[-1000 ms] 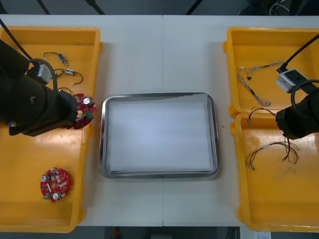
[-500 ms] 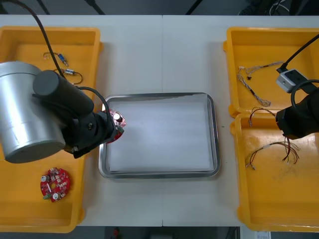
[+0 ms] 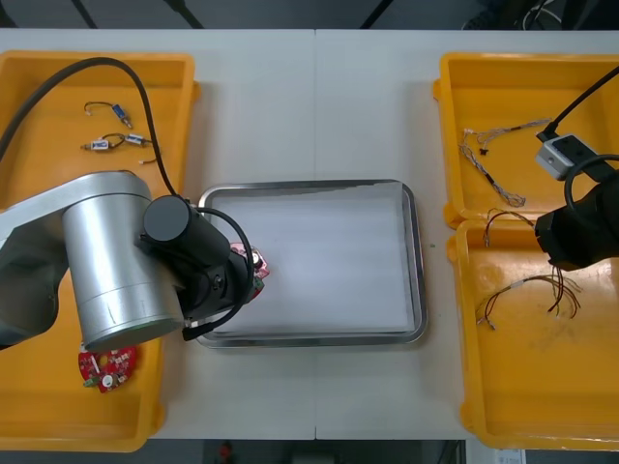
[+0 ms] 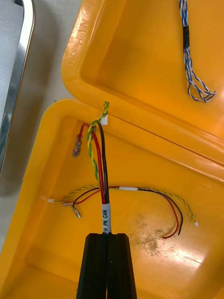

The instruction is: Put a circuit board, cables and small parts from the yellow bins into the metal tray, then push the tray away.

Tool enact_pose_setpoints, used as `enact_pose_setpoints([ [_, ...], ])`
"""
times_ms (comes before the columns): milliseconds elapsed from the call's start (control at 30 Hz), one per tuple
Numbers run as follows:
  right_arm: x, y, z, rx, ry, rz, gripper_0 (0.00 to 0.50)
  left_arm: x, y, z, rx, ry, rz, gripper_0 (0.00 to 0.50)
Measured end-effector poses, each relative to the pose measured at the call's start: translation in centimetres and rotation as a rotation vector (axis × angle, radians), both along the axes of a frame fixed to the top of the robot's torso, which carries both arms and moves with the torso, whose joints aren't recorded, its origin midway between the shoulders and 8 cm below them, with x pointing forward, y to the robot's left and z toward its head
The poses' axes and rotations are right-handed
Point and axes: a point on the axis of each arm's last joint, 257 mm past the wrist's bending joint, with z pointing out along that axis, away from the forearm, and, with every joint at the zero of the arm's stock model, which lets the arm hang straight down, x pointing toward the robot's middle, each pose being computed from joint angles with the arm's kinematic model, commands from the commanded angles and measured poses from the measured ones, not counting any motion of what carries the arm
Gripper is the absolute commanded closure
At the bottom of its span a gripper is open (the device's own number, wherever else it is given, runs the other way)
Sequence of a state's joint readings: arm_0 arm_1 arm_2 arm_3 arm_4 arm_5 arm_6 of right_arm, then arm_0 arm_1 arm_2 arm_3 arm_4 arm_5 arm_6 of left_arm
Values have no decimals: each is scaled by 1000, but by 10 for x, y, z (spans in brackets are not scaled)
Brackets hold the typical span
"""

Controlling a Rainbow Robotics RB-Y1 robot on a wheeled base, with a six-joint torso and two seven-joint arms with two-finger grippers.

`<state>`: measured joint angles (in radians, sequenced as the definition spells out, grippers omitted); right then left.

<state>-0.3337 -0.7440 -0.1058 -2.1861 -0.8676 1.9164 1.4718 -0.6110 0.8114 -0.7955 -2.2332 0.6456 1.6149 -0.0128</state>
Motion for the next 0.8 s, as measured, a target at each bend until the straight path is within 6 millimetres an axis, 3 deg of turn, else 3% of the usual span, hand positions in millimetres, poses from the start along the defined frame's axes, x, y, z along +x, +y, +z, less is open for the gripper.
enact_pose_setpoints([
  [433, 0, 0, 0, 0, 0, 0, 500, 0, 0, -24, 57, -5, -17, 497],
  [800, 0, 0, 0, 0, 0, 0, 500, 1, -4, -33, 57, -12, -27, 495],
])
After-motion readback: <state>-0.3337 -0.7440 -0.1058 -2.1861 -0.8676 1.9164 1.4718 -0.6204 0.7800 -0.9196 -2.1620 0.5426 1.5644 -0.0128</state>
